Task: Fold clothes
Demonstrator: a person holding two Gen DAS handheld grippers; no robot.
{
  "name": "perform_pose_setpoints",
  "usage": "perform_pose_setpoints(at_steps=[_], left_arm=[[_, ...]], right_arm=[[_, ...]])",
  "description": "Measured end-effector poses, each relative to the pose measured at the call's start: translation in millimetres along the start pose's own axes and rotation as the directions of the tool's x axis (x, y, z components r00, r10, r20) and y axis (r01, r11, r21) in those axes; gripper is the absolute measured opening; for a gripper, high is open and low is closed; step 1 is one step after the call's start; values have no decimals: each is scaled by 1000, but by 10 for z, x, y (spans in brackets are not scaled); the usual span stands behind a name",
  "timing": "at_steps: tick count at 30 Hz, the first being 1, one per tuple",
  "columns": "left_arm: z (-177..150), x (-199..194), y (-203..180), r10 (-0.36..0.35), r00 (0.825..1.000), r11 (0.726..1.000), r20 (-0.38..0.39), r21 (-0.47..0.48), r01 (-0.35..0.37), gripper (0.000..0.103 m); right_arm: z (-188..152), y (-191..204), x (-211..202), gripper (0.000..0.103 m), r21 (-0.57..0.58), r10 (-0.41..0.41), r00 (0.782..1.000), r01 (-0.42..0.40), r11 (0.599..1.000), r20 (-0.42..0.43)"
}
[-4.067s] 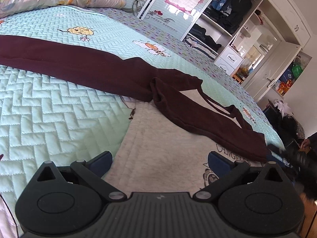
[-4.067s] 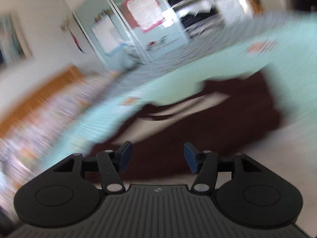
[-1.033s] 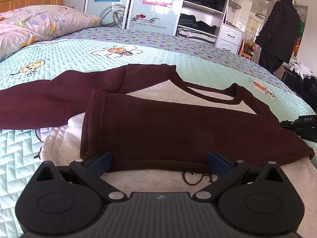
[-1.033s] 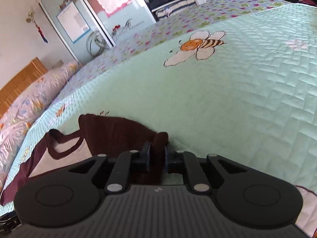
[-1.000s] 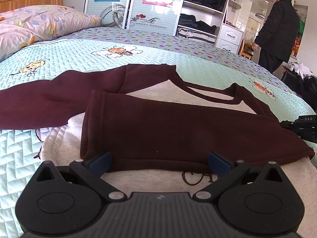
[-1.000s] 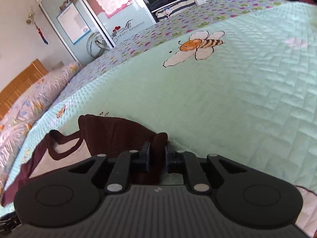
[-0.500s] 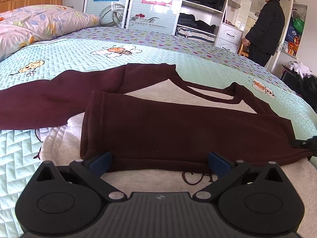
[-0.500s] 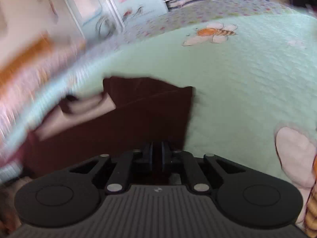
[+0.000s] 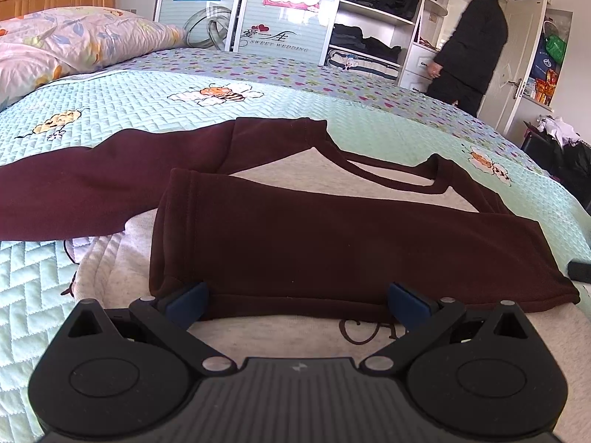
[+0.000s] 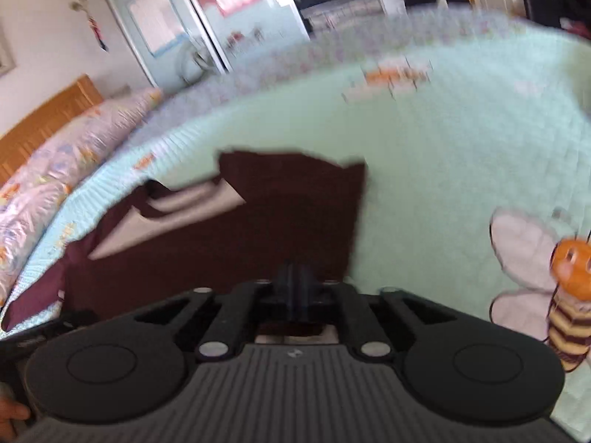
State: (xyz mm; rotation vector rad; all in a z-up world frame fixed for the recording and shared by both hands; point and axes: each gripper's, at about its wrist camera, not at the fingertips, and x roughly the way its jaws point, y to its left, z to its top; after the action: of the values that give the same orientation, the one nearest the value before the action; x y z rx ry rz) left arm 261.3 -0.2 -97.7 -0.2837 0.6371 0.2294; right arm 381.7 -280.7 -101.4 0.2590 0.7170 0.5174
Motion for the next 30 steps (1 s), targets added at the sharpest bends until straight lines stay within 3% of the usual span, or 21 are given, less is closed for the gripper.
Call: perform_pose_setpoints(at_steps=[1, 3, 5, 6, 7, 8, 10, 12, 13, 15, 16, 18, 19, 21, 23, 25, 27, 28, 29, 30], left_arm=[[0, 0, -2, 0, 1000, 1000, 0, 1, 0, 102], [1, 0, -5, 0, 1000, 1000, -2, 5, 0, 102], [2, 1, -3, 0, 1000, 1000, -2, 5, 0, 102], [2, 2, -3, 1, 1000, 1000, -2, 6, -1, 102], [2, 3, -4, 1, 1000, 1000, -2, 7, -1, 102], [1, 4, -6, 2, 1000, 1000, -3, 8, -2, 102], [0, 4, -6, 3, 1000, 1000, -3, 9, -3, 102], [-1, 3, -7, 4, 1000, 1000, -3, 10, -4, 102], [-1, 4, -8, 4, 1000, 1000, -3, 11, -4, 102], [-2, 5, -10, 5, 1000, 1000, -3, 12, -5, 102], [-2, 5, -9, 5, 1000, 1000, -3, 13, -5, 102], [-3, 5, -9, 5, 1000, 1000, -3, 13, -5, 102], [-2, 5, -9, 5, 1000, 1000, -3, 14, -5, 102], [-1, 6, -7, 6, 1000, 1000, -3, 14, -6, 102], [0, 6, -9, 7, 1000, 1000, -4, 15, -7, 102], [1, 3, -5, 5, 1000, 1000, -4, 13, -5, 102], [4, -1, -1, 2, 1000, 1000, -4, 10, -2, 102], [4, -2, -1, 2, 1000, 1000, -4, 10, -2, 102], [4, -3, 0, 1, 1000, 1000, -5, 10, -1, 102], [6, -6, 4, 0, 1000, 1000, -5, 8, 0, 102]], right_arm=[[-21, 2, -6, 15, -8, 11, 1000, -11, 1000, -12], [-101, -48, 118, 4, -64, -74, 993, 68, 996, -97], [-59, -68, 95, 1, -46, -113, 990, 109, 993, -88], [-17, -23, 60, 2, -19, -147, 987, 146, 989, -71], [14, 68, 21, 11, -9, -189, 981, 189, 982, -37], [37, 183, -4, 14, -12, -208, 978, 208, 978, 0], [84, 386, 27, 17, -8, -123, 991, 124, 992, 51], [126, 509, 224, 22, 44, 2, 999, -4, 999, 43], [148, 562, 339, 27, 75, 63, 997, -65, 995, 34], [196, 682, 589, 28, 103, 132, 991, -133, 986, 16], [192, 711, 728, 28, 87, 137, 991, -136, 987, -1], [134, 663, 1022, 26, -2, -7, 998, 7, 1000, -57], [99, 602, 1114, 0, -33, -71, 996, 69, 997, -63], [94, 484, 1018, 0, 33, -72, 997, 73, 997, -38], [85, 583, 905, 13, 72, -93, 996, 94, 993, -17], [15, 784, 790, 17, 56, 4, 1000, -6, 998, 28], [-86, 905, 748, 29, 70, 113, 993, -116, 991, 43], [-156, 911, 799, 39, 72, 123, 992, -125, 990, 31], [-215, 888, 884, 41, 64, 94, 995, -95, 993, 17], [-274, 865, 969, 25, 55, 64, 998, -64, 996, 2]])
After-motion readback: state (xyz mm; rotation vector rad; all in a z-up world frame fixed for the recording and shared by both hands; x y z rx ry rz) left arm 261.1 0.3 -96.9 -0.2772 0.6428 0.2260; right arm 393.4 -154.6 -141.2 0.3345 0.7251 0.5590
